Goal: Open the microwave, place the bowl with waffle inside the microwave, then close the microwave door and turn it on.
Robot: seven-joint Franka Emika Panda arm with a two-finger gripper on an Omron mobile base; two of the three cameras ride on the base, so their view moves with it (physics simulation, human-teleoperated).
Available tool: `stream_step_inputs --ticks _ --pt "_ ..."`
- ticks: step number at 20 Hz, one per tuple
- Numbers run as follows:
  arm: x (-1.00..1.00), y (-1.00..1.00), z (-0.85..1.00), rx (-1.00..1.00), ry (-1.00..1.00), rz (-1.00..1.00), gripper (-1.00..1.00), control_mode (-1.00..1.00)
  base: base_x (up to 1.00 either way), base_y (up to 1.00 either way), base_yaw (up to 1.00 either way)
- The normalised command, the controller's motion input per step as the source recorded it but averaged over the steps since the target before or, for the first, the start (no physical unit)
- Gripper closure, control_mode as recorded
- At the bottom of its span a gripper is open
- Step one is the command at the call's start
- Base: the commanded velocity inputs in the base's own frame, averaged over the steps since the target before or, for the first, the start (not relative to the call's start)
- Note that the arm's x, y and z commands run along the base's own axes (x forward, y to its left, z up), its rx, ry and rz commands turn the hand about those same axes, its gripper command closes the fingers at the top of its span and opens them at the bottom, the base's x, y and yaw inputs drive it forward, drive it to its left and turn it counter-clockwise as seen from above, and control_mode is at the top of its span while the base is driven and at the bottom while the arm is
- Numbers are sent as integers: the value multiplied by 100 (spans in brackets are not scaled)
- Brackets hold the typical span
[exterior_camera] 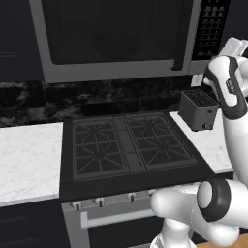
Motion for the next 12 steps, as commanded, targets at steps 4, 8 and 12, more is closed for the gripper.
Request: stream_step_inputs --ticks 4,8,12 --pt "70 -7 0 9 0 0 100 -100 0 0 0" --pt "69 0 0 8 0 0 100 -100 0 0 0" --pt "75 0 0 11 0 0 100 -100 0 0 0"
